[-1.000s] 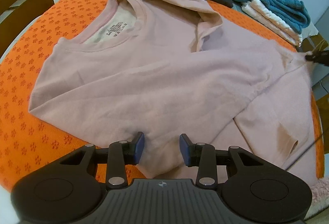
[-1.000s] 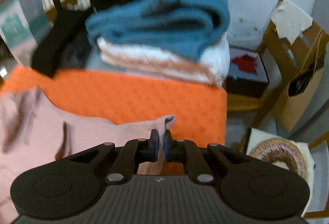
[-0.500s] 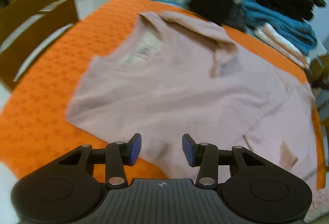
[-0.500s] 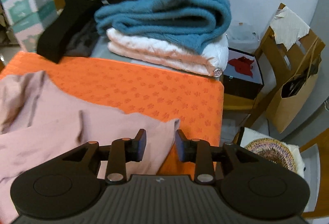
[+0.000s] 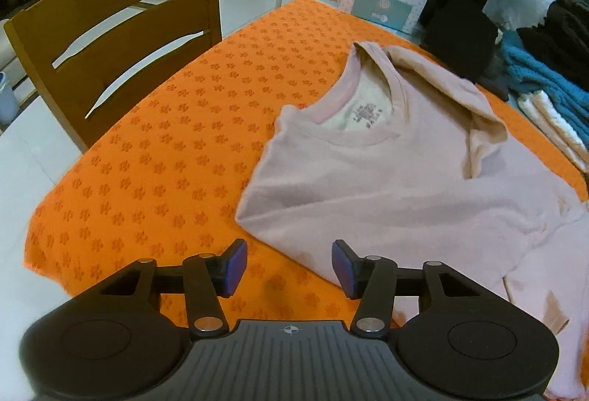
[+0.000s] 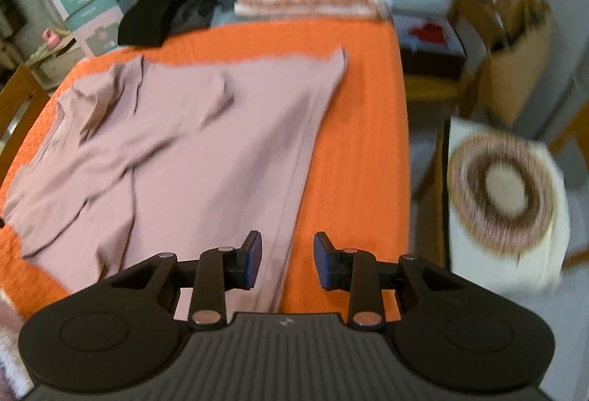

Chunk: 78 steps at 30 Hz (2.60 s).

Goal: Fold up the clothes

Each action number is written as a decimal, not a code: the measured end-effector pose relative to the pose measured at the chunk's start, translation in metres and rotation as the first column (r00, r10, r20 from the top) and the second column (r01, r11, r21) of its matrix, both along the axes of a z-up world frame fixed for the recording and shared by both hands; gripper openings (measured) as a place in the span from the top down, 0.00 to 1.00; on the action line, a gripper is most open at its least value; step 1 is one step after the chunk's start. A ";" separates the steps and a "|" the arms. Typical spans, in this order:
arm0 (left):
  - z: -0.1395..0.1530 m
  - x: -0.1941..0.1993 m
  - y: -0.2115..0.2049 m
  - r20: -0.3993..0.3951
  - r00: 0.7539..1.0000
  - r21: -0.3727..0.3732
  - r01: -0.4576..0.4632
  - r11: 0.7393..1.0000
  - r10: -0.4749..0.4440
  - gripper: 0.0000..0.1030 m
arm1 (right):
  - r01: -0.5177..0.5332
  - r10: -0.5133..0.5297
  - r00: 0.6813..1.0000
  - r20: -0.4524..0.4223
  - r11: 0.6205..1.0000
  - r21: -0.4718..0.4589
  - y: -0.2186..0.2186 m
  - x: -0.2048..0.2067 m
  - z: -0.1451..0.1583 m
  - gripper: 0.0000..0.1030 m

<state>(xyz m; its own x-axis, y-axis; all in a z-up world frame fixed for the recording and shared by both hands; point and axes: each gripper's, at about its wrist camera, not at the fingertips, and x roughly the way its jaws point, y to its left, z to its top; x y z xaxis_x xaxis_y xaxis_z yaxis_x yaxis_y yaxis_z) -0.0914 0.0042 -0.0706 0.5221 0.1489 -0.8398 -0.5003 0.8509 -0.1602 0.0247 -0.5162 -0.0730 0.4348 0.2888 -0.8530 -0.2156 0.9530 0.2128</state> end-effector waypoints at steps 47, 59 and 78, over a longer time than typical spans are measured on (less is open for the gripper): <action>0.025 0.000 0.003 0.018 0.998 -0.173 0.068 0.983 -0.066 0.52 | 0.029 -0.029 0.998 0.053 1.000 0.004 0.050 -0.010 0.018 0.77; 0.040 -0.002 -0.020 0.056 0.998 -0.198 -0.016 0.980 0.027 0.28 | 0.063 -0.069 0.997 0.042 0.989 0.135 0.090 0.128 -0.018 0.70; 0.060 0.004 -0.039 0.087 0.995 -0.183 -0.042 0.982 0.059 0.12 | -0.011 0.001 0.998 0.065 0.987 0.162 0.134 0.186 -0.037 0.94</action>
